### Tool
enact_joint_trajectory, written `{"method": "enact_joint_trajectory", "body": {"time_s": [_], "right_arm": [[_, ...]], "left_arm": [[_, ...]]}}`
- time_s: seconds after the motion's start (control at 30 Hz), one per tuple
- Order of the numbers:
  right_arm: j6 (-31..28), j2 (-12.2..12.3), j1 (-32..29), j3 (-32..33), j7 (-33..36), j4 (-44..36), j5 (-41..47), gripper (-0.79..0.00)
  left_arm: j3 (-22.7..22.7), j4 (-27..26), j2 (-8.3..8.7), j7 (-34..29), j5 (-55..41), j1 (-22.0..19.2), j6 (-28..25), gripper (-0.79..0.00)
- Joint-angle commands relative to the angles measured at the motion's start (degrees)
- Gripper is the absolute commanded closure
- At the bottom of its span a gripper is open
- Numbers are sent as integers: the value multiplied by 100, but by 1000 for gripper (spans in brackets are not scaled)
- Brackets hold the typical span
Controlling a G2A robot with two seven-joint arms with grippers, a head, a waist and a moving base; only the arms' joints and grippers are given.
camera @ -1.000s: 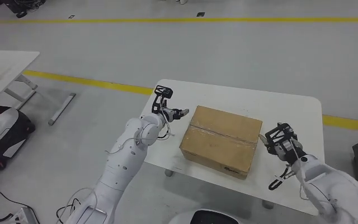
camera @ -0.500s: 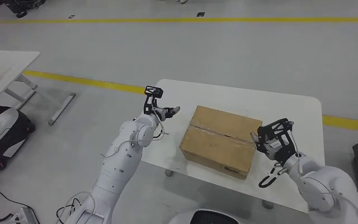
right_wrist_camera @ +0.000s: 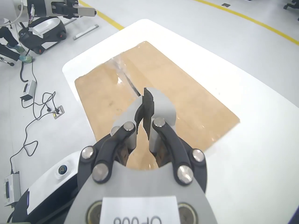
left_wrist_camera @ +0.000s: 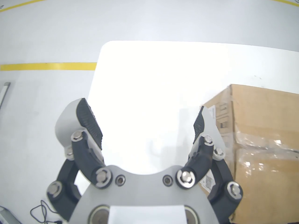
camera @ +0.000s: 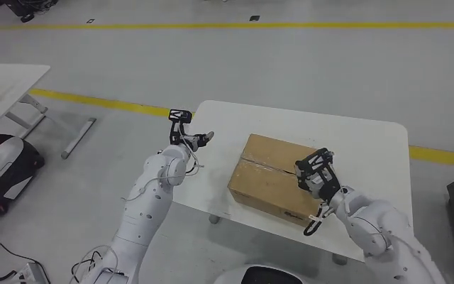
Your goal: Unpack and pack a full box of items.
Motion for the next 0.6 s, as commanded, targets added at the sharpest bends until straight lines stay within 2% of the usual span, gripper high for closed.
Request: {"method": "enact_joint_trajectory", "body": {"time_s": [0.0,0.3,0.57], "right_arm": [[56,-124,395,-419,-174,434,-56,0],[264,-924,1862,-1937,-901,2420,458,0],[234,-1579,2502,-2613,-1281,4036,788,0]], "left_arm": [[-142,88,8,-8,-50,-36,183,-785],[-221,121,11,-16,-105,-56,280,-785],[-221,121,11,-16,-105,-56,280,-785]]}}
